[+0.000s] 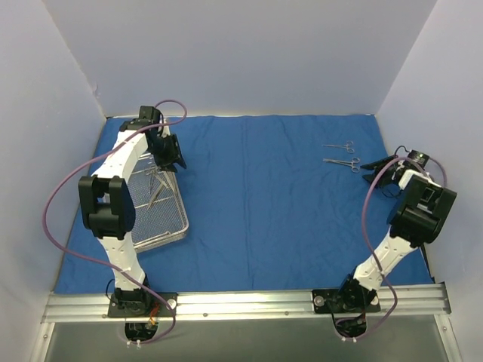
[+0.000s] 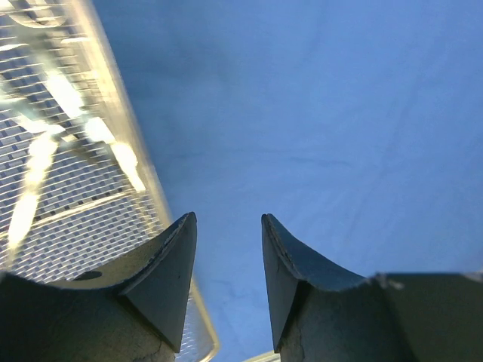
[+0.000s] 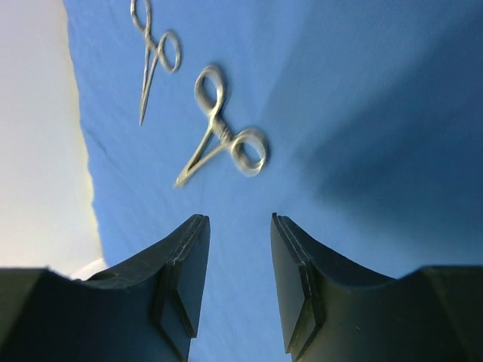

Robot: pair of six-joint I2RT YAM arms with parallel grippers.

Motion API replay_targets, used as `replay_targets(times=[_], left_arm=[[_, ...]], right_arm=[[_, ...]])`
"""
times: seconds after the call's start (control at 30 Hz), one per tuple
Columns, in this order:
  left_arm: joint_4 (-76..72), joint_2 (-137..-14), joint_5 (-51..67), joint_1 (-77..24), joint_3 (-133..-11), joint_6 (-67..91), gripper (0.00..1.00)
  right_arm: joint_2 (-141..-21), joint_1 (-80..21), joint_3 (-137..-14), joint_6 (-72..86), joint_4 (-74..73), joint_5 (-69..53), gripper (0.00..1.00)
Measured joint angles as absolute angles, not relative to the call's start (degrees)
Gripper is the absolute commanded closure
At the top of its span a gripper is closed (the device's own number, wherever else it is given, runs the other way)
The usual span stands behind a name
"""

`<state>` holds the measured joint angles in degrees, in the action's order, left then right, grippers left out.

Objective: Open and lay out the surgical kit
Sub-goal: Place the medical item in the surgical kit, then pick up the medical item from the container.

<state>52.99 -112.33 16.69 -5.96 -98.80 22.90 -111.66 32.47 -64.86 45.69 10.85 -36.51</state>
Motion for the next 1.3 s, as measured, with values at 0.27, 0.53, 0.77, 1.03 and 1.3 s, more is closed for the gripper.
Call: replay_targets(times=[0.27,0.53,0.77,1.03,1.3], left_arm=[[55.9,-111.4,8.2,-0.5,-99.5,22.7,0.5],[57.7,-112.3,2.1,7.0,-100.7,20.4,0.62],[57.4,-118.0,-1.5,6.2,-103.2,18.3,0.62],[56.1,-121.0,-2.7,5.9,-101.0,17.7,0.66],[56.3,-121.1,0.3,3.6,-100.5,22.3,0.69]], right_arm=[[-103.5,19.2,-76.6,39.6,-5.1,-29.8,0.61],[-104.0,-2.5,-87.0,34.3,-12.7,-30.4,0.61],[-104.7,-5.8,-86.2,32.8,-15.2,-31.3,0.6],[-104.7,-6.1,-85.9,31.8,-17.0,-32.0,0.6],[-104.7,-6.0,-85.9,31.2,-17.5,-32.4,0.6]])
